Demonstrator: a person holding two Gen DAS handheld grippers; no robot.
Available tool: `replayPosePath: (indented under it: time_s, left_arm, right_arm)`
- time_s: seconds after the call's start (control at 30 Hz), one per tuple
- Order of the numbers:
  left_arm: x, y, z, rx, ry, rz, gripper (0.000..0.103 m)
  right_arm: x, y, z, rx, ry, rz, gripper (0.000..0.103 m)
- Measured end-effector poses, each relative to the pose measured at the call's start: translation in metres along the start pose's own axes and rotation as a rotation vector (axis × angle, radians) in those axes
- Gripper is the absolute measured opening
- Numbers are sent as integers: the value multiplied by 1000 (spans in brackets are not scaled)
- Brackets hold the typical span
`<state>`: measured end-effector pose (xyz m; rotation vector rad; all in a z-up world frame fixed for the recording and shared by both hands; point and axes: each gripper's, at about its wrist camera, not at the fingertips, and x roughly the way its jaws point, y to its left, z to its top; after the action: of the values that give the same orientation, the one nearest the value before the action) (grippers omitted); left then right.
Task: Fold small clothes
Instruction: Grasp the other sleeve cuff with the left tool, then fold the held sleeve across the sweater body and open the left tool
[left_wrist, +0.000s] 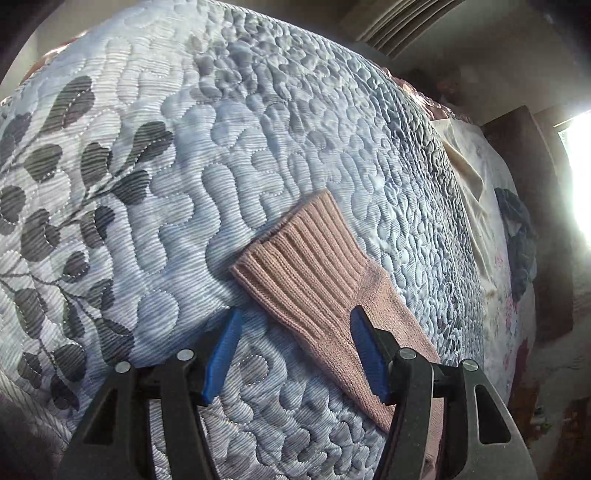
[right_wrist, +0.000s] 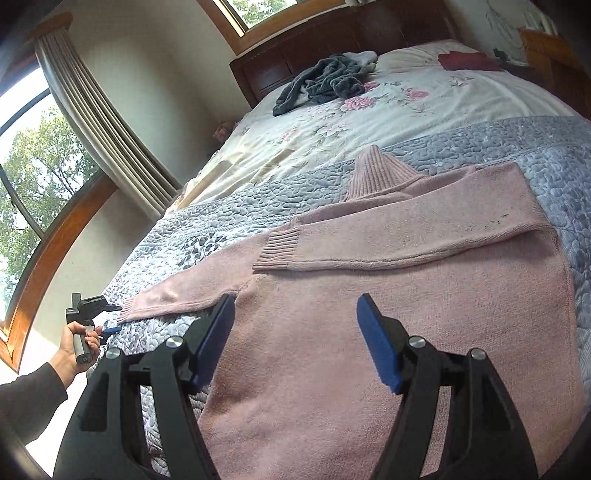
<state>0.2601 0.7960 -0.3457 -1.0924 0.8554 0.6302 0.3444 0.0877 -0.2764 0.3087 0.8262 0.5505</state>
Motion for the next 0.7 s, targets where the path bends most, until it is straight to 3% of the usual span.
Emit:
replayPosePath:
  time_s: [0.17, 0.2, 0.23, 0.33, 0.43, 0.7]
  left_arm:
    - [9, -6, 10, 30, -16, 4, 61]
    - [10, -10, 11, 45, -18, 17, 47]
    - [10, -12, 12, 56, -8, 22, 21]
    - [2, -20, 16, 65, -27, 25, 9]
    - [-22, -50, 13, 109, -78, -34, 7]
    - [-80, -197, -39, 414, -151, -221, 6]
  right_arm:
    - [2, 8, -3, -18, 21, -14, 68]
    - [3, 8, -4, -18, 26, -17, 68]
    - [3, 8, -4, -16, 29, -18, 68]
    - [2, 8, -3, -14, 33, -16, 68]
    - [-4, 9, -1, -18, 40, -30, 68]
    - [-19, -1, 8, -10, 80, -44, 68]
